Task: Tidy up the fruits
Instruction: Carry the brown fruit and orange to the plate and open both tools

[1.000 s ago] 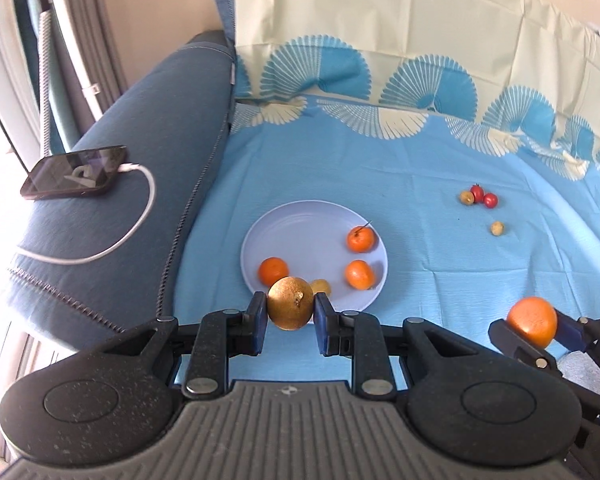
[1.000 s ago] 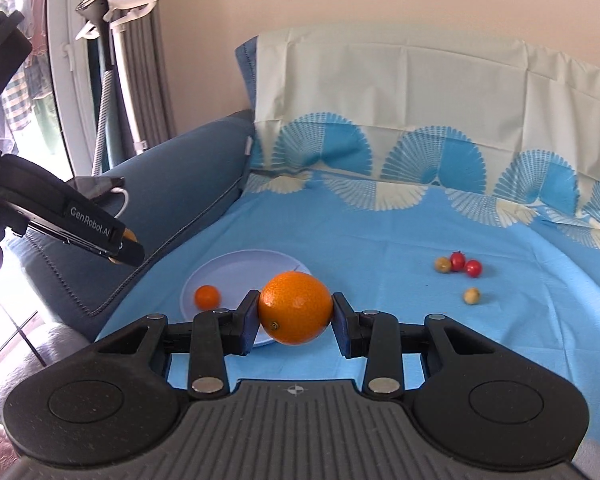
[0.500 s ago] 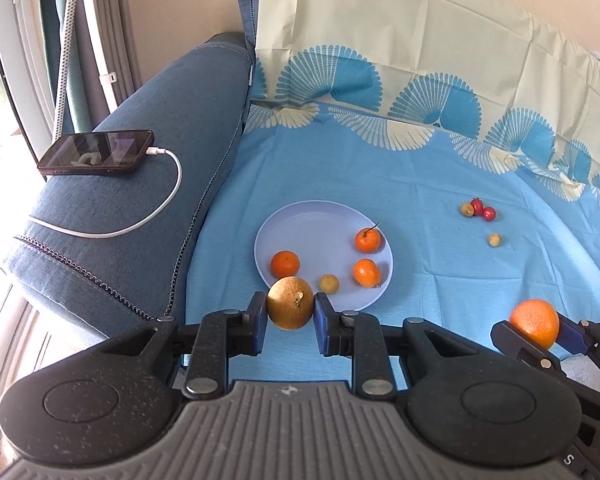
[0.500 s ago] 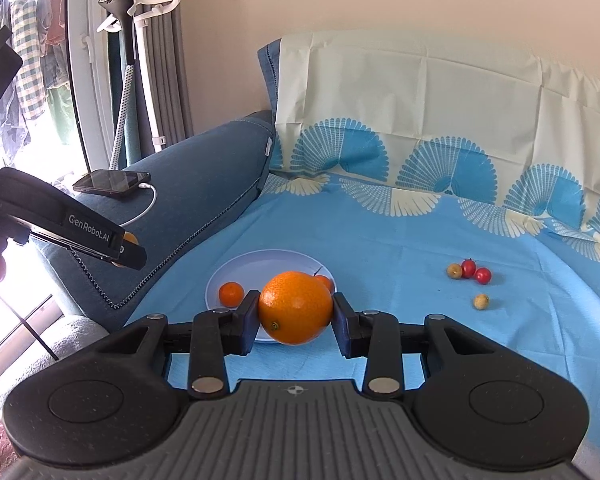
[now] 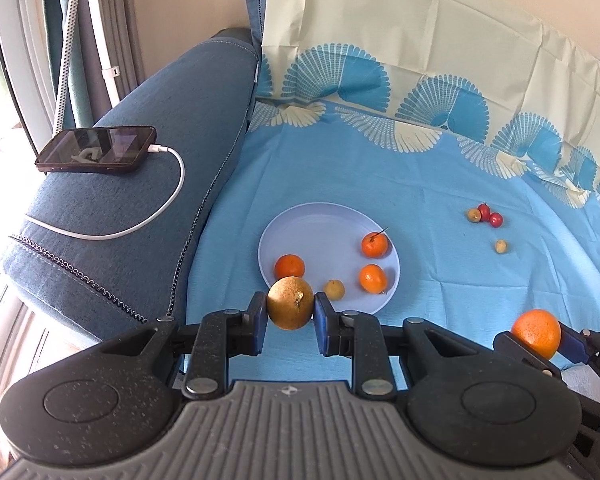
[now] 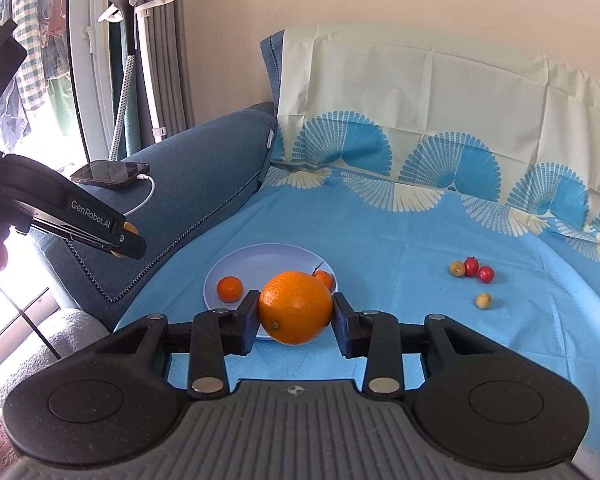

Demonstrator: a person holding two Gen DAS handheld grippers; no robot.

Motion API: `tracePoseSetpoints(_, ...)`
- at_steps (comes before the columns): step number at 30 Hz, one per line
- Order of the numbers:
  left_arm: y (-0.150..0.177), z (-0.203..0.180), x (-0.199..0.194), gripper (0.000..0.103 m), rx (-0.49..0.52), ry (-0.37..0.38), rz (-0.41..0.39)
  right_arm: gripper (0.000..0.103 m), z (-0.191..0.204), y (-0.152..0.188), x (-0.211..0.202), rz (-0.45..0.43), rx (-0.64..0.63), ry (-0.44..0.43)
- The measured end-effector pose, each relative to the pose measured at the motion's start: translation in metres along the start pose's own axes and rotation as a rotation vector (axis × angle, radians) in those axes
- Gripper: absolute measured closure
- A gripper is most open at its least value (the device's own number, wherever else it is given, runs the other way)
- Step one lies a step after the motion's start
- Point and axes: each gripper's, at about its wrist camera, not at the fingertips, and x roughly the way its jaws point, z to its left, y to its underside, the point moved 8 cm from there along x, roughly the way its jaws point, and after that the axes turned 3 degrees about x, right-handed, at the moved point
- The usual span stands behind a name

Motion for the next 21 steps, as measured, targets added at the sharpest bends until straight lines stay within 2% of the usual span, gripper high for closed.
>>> tracePoseSetpoints(10, -0.009, 0.006, 0.014, 0.076, -0.014, -0.006, 0.009, 0.064, 0.003, -0.014, 0.018, -0.012, -0.010, -0.006)
tracePoseSetpoints(21, -0.020, 0.010, 0.043, 0.076, -0.024, -0.015, 0.041, 0.064, 0.010, -0.017, 0.051, 0.022, -0.017, -0.019)
